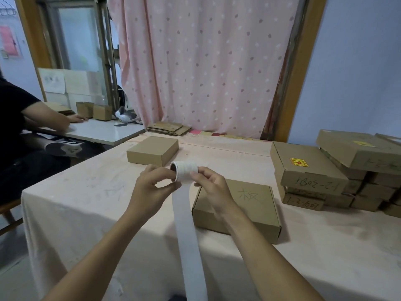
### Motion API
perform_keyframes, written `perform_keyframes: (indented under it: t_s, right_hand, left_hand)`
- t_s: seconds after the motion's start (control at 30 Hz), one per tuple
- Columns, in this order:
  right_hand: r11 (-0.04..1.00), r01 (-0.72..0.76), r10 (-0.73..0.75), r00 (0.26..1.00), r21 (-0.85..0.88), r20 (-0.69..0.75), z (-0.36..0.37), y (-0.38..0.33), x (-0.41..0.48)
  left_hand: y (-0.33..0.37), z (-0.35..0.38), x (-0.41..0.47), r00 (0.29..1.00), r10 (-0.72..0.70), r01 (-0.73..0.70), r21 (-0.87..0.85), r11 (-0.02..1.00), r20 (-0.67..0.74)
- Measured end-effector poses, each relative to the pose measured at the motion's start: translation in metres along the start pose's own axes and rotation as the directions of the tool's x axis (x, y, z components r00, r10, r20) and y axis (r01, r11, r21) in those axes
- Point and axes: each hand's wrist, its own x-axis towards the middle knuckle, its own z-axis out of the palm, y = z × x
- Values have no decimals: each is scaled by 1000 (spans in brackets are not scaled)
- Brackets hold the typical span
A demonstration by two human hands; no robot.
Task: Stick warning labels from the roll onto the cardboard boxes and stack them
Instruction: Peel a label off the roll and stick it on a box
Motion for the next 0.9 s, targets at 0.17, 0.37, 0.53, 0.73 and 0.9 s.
perform_keyframes:
  t_s: [0.17,0.37,0.53,0.73,0.9]
  right_hand:
    - [999,16,-15,999,33,-34,0,-1,-1]
    - [997,79,-79,994,-9,-69,-6,1,-5]
    - [996,81,-82,995,-28,-54,-6,2,-8]
    - [917,171,-230,965,-361,-127,-13,3,-7]
    - [560,418,-452,878,-715,158,-5,-16,-1]
  left_hand:
    - [-5,4,-2,964,252,-265,239,934,85]
    - [11,1,-5,930,-200,272,-209,939,310]
    - [17,7,-2,933,-270,350,-426,834,236]
    - [7,12,-5,986,-166,166,-109,980,4]
    - [4,10,-4,992,130,-128,155,980,1]
